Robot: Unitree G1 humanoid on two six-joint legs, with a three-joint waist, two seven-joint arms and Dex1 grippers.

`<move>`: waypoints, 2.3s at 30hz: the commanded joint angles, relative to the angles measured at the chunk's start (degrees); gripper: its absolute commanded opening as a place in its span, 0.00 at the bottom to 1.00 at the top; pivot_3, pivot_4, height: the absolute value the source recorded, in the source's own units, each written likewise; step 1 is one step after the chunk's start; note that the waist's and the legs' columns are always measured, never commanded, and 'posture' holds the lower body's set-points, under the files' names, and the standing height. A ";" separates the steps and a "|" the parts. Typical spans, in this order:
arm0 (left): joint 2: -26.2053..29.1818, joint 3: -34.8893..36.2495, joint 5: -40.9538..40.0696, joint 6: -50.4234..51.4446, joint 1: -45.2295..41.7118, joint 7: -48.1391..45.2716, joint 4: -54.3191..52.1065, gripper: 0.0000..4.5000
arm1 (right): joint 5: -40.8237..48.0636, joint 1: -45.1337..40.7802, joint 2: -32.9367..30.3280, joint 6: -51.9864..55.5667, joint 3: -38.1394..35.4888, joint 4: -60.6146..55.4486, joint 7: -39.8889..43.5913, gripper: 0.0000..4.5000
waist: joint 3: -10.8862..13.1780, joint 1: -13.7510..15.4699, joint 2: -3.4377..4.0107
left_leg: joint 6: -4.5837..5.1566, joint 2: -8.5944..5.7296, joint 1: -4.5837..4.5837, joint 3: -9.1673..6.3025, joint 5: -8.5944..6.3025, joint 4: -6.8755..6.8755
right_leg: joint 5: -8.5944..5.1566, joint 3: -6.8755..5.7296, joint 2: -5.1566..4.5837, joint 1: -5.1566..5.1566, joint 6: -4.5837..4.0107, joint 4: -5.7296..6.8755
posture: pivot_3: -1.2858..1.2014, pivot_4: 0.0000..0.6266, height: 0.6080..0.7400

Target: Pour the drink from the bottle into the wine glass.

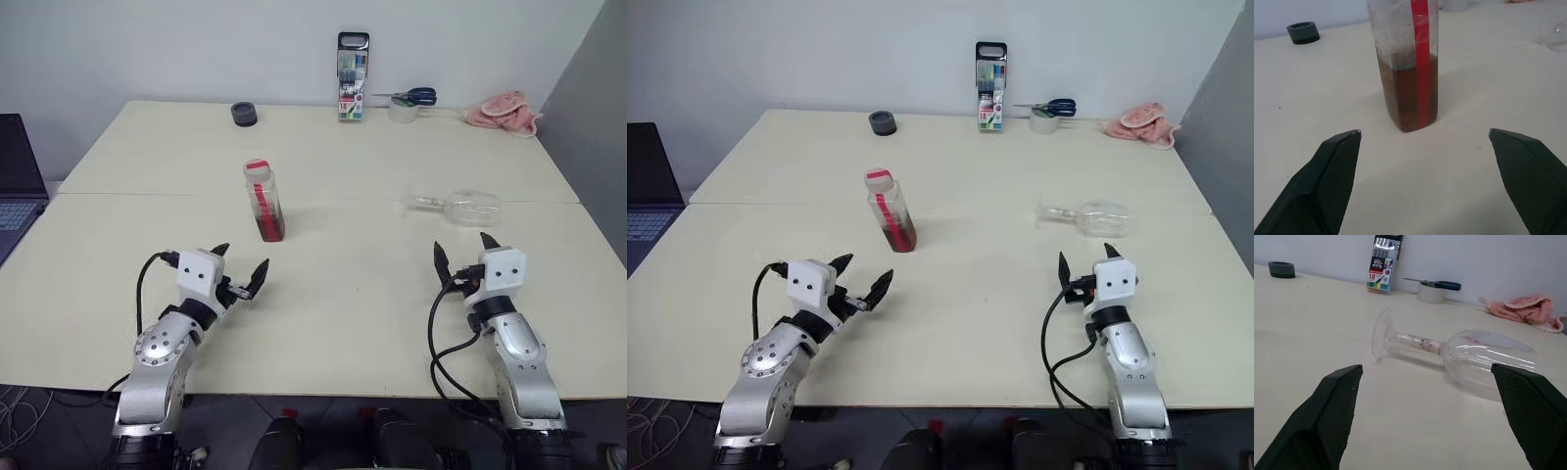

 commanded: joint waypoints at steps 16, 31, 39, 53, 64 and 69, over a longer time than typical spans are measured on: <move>-1.49 -0.69 4.03 -8.00 -1.02 3.13 -0.08 0.99 | 0.05 -0.49 -0.25 -0.43 -0.22 -1.01 0.31 1.00 | 0.00 0.02 0.01 | 0.00 0.00 0.00 0.00 0.00 0.00 | 0.00 0.01 0.00 0.00 0.00 0.00 | 0.52 0.24 1.00; -1.68 -0.14 0.14 -5.65 -1.40 1.57 1.47 0.99 | 3.10 -0.30 -1.33 -0.65 1.35 -1.92 5.84 1.00 | 0.01 0.00 0.02 | 0.00 -0.01 0.00 0.02 0.00 0.00 | 0.00 0.01 0.00 0.00 0.00 0.00 | 0.52 0.24 1.00; -6.29 -1.44 3.74 -1.10 -5.69 10.97 0.47 0.99 | 16.76 -2.71 -10.47 13.68 9.49 -13.41 26.05 1.00 | 0.03 0.03 0.03 | 0.01 -0.03 -0.01 -0.04 0.00 0.02 | 0.00 -0.03 0.00 0.02 0.00 0.00 | 0.52 0.24 1.00; -9.63 -3.84 6.56 5.63 -15.56 16.27 4.46 0.99 | 21.93 -8.17 -15.99 22.18 10.09 -16.78 32.10 1.00 | 0.05 0.10 0.00 | 0.00 -0.04 -0.05 -0.06 0.00 0.06 | 0.00 -0.07 0.00 0.03 0.02 -0.02 | 0.52 0.24 1.00; -10.24 -4.16 7.55 6.25 -19.26 17.64 7.23 0.99 | 22.22 -9.32 -16.28 22.90 10.15 -17.38 32.41 1.00 | 0.05 0.11 -0.01 | -0.02 -0.04 -0.06 -0.06 0.01 0.06 | 0.00 -0.07 0.00 0.02 0.03 -0.02 | 0.52 0.24 1.00; -10.21 -4.25 7.95 6.45 -23.50 18.16 10.97 0.99 | 23.35 -11.15 -17.62 23.92 9.95 -17.44 33.95 1.00 | 0.06 0.13 -0.02 | -0.02 -0.05 -0.08 -0.06 0.01 0.10 | 0.02 -0.07 -0.01 0.02 0.06 -0.03 | 0.52 0.24 1.00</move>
